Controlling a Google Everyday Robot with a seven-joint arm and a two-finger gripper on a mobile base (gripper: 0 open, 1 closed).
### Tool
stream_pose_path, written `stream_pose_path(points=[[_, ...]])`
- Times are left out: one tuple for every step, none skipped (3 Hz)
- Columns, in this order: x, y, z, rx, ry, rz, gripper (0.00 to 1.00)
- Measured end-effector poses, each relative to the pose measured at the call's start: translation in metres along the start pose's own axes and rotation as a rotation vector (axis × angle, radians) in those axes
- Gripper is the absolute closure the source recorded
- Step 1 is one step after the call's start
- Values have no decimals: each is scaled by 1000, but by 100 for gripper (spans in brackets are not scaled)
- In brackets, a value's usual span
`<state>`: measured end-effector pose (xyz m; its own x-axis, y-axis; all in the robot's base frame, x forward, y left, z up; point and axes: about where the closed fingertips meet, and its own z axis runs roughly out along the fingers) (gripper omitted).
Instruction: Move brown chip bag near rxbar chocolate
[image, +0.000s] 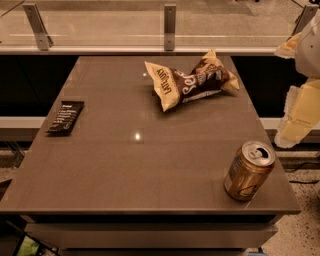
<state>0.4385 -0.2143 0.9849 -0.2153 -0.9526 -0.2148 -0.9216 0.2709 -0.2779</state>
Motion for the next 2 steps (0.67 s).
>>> stream_pose_path(points=[[-2,-2,-1,6,-5,-5,0],[-10,-11,-1,27,-19,-32,0]])
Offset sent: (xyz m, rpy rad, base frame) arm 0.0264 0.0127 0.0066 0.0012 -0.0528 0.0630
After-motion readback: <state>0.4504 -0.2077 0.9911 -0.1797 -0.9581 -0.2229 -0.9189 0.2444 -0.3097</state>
